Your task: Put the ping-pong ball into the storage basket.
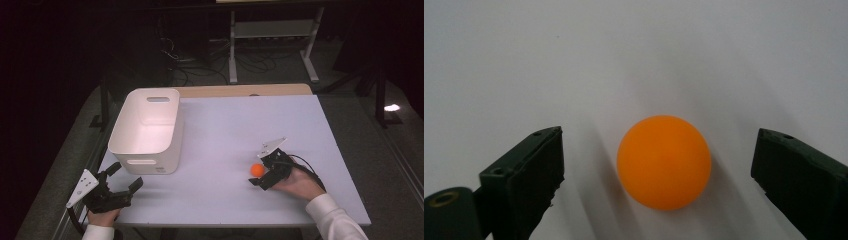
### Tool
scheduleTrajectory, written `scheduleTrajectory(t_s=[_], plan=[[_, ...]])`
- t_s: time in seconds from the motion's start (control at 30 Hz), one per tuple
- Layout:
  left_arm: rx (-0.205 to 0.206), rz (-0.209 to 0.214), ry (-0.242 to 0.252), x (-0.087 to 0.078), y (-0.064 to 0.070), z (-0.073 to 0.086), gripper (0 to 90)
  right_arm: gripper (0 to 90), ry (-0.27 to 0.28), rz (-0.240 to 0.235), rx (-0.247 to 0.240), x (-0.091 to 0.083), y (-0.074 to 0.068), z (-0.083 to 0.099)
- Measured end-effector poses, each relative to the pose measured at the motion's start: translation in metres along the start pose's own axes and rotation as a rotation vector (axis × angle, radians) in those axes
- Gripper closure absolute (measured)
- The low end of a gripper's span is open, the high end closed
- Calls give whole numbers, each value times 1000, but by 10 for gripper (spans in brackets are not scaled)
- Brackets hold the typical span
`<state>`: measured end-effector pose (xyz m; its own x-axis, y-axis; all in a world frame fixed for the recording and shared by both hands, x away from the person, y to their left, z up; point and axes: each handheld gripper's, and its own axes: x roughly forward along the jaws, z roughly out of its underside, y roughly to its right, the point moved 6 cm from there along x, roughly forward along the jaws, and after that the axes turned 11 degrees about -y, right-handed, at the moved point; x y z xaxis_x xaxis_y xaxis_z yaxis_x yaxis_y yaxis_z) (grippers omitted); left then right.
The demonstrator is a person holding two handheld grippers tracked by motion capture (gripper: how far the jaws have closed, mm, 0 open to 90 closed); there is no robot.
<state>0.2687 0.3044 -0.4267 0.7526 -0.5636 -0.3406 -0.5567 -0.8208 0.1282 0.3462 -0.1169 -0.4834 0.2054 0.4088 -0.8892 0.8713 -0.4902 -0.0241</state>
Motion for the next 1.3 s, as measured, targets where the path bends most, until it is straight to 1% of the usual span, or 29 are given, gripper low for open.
scheduleTrajectory(t_s=[0.03,0.13,0.3,0.4,0.47,0.57,0.6,0.67,0.7,1.0,1.1,1.3], plan=[[-2,0,1,0,0,0,0,120,-3,5,-5,1,0,0],[-5,3,7,0,1,0,0,155,-4,-5,6,1,0,0],[-6,3,6,0,1,0,0,269,5,-14,4,-1,-1,0],[-5,4,7,0,1,0,0,338,14,-3,-3,-1,0,0],[-3,4,7,0,1,0,0,374,14,-4,-3,-1,0,0],[-4,2,7,0,1,0,0,427,14,9,-5,-1,0,0],[-7,2,5,0,1,0,0,455,15,7,-2,-1,0,0],[-6,1,6,0,1,0,0,483,18,8,-3,-1,-1,0],[-5,0,5,0,1,0,0,486,22,6,4,-1,-1,0],[-8,-1,7,0,1,0,0,490,41,6,4,-5,-1,0],[-7,-4,5,0,0,0,0,491,57,-12,19,-7,-4,-2],[-9,-5,7,0,0,0,0,491,75,-20,21,-11,-5,-3]])
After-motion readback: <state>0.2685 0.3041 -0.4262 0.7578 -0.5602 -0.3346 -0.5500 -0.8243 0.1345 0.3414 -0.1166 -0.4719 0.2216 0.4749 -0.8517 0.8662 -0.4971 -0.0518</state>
